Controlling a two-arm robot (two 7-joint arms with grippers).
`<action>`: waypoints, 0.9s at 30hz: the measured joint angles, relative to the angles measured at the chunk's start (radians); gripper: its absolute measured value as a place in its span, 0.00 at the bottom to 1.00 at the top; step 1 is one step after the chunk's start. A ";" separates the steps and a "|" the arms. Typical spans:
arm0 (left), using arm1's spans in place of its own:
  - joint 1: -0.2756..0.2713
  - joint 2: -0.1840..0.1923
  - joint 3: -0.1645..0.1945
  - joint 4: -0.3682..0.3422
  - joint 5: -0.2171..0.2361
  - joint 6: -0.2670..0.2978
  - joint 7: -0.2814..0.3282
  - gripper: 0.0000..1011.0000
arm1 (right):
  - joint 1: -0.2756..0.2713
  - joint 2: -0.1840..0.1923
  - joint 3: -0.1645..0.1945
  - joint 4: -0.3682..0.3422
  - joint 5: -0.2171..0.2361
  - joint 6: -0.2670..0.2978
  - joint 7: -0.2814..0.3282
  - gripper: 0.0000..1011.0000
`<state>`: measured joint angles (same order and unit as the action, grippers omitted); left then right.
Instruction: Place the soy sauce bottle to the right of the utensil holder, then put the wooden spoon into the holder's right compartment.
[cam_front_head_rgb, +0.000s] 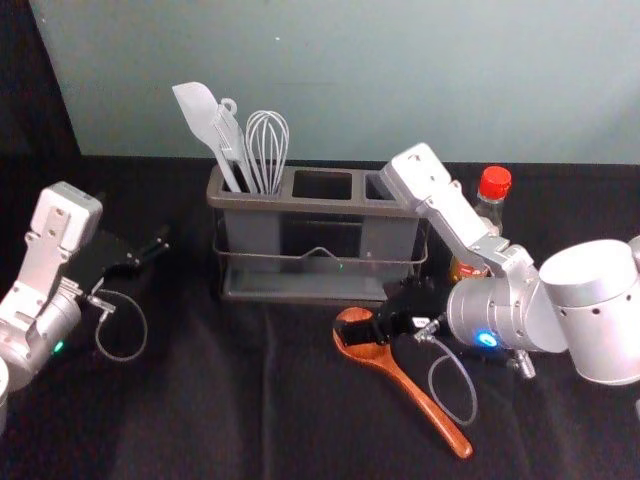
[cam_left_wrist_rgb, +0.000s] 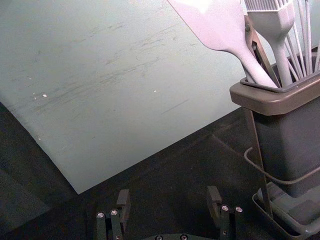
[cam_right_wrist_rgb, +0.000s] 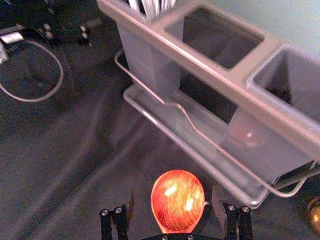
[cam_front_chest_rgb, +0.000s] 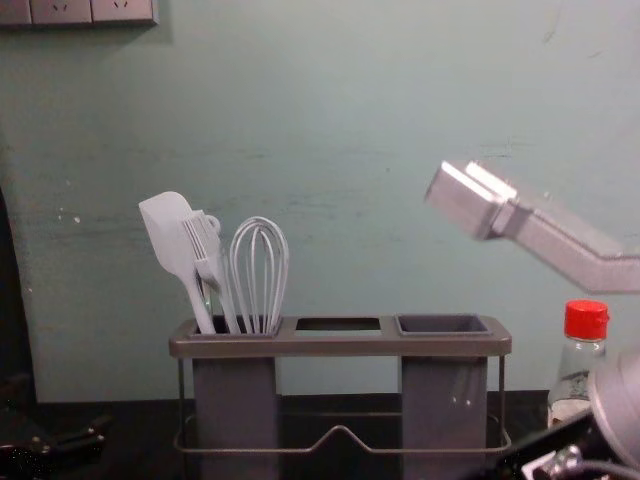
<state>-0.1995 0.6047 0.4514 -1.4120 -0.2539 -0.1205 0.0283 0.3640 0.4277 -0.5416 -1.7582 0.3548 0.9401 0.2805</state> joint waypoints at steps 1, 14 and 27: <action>0.000 0.000 0.000 0.000 0.000 0.000 0.000 0.99 | -0.002 -0.008 0.000 0.006 -0.005 0.012 -0.007 0.99; 0.000 0.000 0.000 0.000 0.000 0.000 0.000 0.99 | -0.026 -0.054 0.017 0.050 -0.024 0.041 -0.019 0.99; 0.000 0.000 0.000 0.000 0.000 0.000 0.000 0.99 | -0.017 -0.080 0.024 0.111 -0.046 0.024 0.005 0.99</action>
<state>-0.1995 0.6047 0.4514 -1.4120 -0.2539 -0.1205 0.0283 0.3466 0.3477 -0.5175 -1.6474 0.3089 0.9640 0.2850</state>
